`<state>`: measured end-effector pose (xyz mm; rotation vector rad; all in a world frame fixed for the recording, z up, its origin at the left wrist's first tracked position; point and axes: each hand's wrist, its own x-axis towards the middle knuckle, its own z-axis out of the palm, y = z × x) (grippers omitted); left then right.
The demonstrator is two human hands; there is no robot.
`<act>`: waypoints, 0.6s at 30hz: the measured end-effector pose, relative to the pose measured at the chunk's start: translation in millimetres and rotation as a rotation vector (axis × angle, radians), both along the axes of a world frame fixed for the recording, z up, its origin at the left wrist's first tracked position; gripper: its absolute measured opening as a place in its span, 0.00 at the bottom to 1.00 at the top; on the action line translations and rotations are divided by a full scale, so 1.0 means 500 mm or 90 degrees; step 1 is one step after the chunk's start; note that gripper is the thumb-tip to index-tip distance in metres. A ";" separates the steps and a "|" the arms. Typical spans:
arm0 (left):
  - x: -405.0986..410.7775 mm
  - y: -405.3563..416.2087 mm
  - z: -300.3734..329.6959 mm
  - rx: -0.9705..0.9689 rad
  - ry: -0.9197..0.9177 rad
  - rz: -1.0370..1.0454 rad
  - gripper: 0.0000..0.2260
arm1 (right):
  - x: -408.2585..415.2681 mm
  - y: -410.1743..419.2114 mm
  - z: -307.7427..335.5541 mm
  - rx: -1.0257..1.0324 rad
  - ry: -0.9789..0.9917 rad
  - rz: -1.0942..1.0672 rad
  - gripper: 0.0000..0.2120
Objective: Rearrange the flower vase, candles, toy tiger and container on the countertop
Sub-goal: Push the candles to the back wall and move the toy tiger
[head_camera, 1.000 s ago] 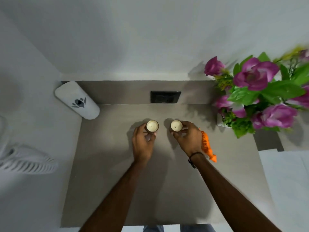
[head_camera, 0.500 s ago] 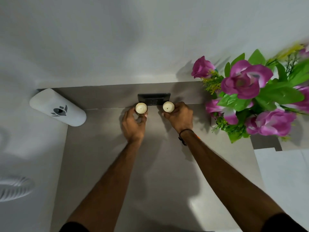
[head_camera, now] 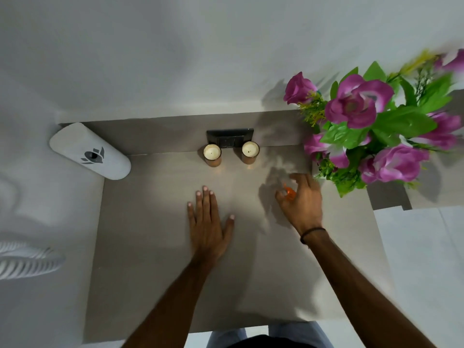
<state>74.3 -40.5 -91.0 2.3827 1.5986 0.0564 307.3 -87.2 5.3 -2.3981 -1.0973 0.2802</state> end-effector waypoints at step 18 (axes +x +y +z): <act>-0.005 -0.019 0.011 0.008 0.033 -0.009 0.39 | 0.048 0.148 -0.077 0.088 0.086 -0.119 0.14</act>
